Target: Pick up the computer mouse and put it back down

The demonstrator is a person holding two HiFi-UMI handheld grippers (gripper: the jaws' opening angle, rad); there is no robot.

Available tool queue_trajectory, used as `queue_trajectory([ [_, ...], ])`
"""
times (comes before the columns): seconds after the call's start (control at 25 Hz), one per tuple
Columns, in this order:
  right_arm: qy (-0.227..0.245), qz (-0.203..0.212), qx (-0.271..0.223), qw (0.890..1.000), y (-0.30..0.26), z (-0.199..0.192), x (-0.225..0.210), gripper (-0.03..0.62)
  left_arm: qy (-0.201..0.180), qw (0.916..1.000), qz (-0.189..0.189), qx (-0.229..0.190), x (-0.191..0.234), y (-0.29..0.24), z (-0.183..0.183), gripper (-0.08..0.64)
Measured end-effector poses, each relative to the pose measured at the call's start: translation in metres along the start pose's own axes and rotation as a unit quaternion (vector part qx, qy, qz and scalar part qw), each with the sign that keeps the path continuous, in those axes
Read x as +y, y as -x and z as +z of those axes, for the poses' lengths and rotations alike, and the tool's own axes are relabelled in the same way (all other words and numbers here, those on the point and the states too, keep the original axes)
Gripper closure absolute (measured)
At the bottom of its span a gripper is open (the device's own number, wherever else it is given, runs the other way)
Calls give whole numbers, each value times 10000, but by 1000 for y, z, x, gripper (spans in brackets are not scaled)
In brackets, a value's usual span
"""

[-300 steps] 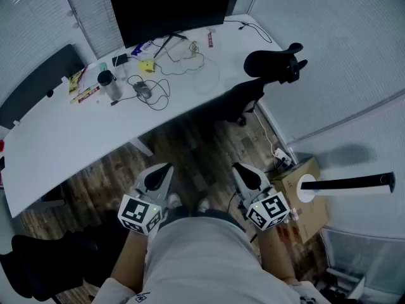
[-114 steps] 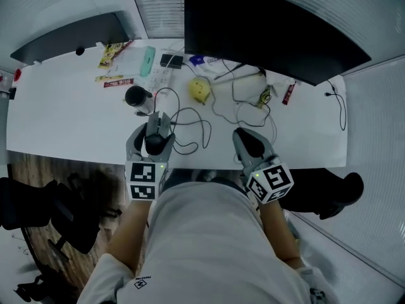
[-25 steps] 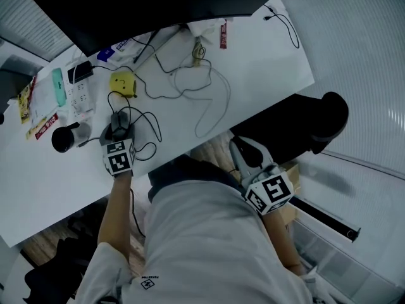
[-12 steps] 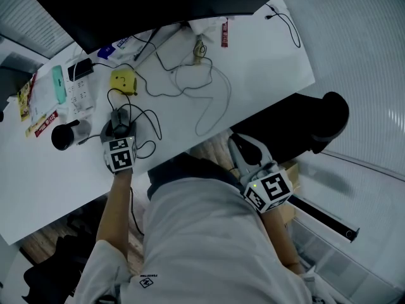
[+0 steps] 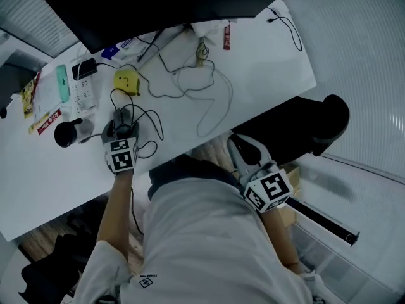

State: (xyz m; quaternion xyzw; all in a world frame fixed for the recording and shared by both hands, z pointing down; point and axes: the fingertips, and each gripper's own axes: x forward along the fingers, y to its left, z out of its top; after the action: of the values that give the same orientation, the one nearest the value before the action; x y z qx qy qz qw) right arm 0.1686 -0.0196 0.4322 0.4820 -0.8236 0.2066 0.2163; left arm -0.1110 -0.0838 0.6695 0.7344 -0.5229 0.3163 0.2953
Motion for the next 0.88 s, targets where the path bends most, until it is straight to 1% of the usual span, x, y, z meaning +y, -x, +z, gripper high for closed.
queue_trajectory([
  [0.36,105,309,-174,9993,-5,12,11,560,-27,9995,14,-306,-1,31,22,195],
  [0.6,190,579,-318,9976,-13,24,17,560,89,9977,64,-666,0,64,41,203],
  [0.64,206,637,-340,9972,-15,26,19,560,109,9973,53,-724,-1,70,44,225],
  [0.76,264,832,-416,9953,-20,33,25,560,147,9955,53,-936,-4,91,53,328],
  [0.88,326,1042,-480,9929,-26,41,35,560,216,9927,69,-1183,-5,114,66,366],
])
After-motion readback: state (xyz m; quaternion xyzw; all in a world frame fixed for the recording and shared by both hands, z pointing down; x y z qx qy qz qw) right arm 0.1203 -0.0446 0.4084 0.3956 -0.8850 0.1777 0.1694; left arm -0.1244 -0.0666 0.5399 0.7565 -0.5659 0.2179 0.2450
